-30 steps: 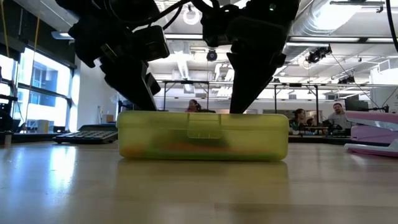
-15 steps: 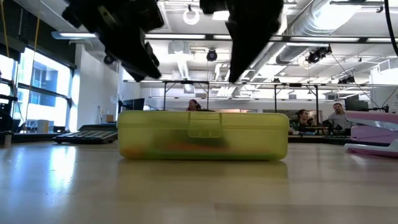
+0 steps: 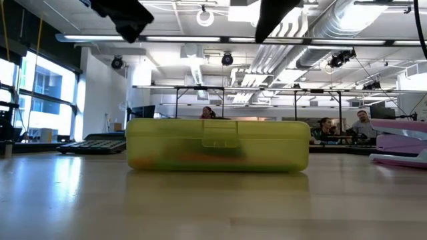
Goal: Pack school essentials
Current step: Return to Home Position
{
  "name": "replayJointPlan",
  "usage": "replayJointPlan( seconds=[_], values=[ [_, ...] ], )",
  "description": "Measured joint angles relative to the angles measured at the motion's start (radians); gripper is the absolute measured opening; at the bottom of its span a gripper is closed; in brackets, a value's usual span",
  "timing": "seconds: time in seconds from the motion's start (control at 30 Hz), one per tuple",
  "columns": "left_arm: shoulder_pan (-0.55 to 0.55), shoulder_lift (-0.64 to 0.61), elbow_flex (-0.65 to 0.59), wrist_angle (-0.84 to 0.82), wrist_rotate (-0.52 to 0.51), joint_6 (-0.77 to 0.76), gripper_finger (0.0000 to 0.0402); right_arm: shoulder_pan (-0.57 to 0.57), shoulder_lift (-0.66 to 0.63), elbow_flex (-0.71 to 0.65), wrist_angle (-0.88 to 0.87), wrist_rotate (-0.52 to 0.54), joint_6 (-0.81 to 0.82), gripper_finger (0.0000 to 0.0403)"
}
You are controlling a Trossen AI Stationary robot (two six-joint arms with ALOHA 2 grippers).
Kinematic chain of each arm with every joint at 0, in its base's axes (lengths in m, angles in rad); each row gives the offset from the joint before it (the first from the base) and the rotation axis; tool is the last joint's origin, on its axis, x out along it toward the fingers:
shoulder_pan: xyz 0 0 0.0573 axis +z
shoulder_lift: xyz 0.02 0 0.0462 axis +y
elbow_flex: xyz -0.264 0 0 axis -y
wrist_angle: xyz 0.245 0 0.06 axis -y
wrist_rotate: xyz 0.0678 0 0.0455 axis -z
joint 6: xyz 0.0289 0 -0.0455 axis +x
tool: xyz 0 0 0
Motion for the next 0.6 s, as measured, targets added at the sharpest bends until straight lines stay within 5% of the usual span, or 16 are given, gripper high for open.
replayJointPlan(
  seconds=[0.23,0.6],
  values=[
    [-0.011,-0.183,-0.045,-0.084,-0.067,-0.005,0.0,0.001,-0.134,-0.128,-0.027,0.068,0.09,0.0127],
    [-0.034,-0.443,-0.351,0.103,-0.16,-0.094,0.0,-0.002,-0.539,-0.624,0.286,0.083,0.181,0.0087]
  ],
)
